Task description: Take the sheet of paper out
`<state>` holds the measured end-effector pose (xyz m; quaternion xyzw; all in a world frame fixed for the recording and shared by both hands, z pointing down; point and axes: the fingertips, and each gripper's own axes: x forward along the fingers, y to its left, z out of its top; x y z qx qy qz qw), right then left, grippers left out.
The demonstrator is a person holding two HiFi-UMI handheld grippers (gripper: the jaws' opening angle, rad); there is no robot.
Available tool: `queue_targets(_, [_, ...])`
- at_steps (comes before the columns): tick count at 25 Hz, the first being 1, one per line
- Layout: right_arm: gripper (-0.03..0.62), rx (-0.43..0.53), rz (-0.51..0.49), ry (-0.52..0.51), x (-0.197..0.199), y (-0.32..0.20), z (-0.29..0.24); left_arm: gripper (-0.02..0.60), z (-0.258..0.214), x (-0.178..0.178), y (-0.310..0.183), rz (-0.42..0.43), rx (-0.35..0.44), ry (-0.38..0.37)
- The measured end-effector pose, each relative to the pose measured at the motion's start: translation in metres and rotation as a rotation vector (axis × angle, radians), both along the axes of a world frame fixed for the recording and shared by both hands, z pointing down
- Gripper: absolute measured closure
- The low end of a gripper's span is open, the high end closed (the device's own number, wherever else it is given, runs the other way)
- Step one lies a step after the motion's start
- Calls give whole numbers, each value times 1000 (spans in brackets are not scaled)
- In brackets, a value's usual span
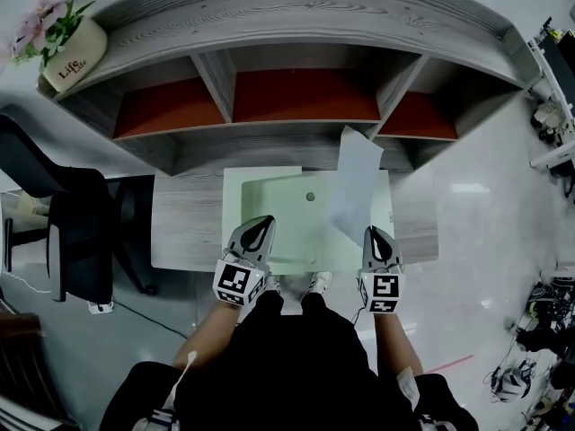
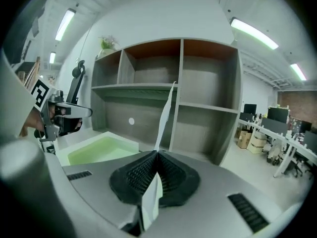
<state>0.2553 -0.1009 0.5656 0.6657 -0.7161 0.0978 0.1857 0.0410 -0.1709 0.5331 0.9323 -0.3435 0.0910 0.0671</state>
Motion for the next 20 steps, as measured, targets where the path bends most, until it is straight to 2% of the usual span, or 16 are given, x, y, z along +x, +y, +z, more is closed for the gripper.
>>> queue_targets(5, [571,122,1,28,-7,12,-30,574,-1,2,1,14,-1,3])
queue_targets(11, [571,161,-13,67,-16,31,-62,574,-5,4,3,24,6,13])
queue_targets(20, [571,334,-28,85,-24,36,-127,574,-33,2,1,25,52,54])
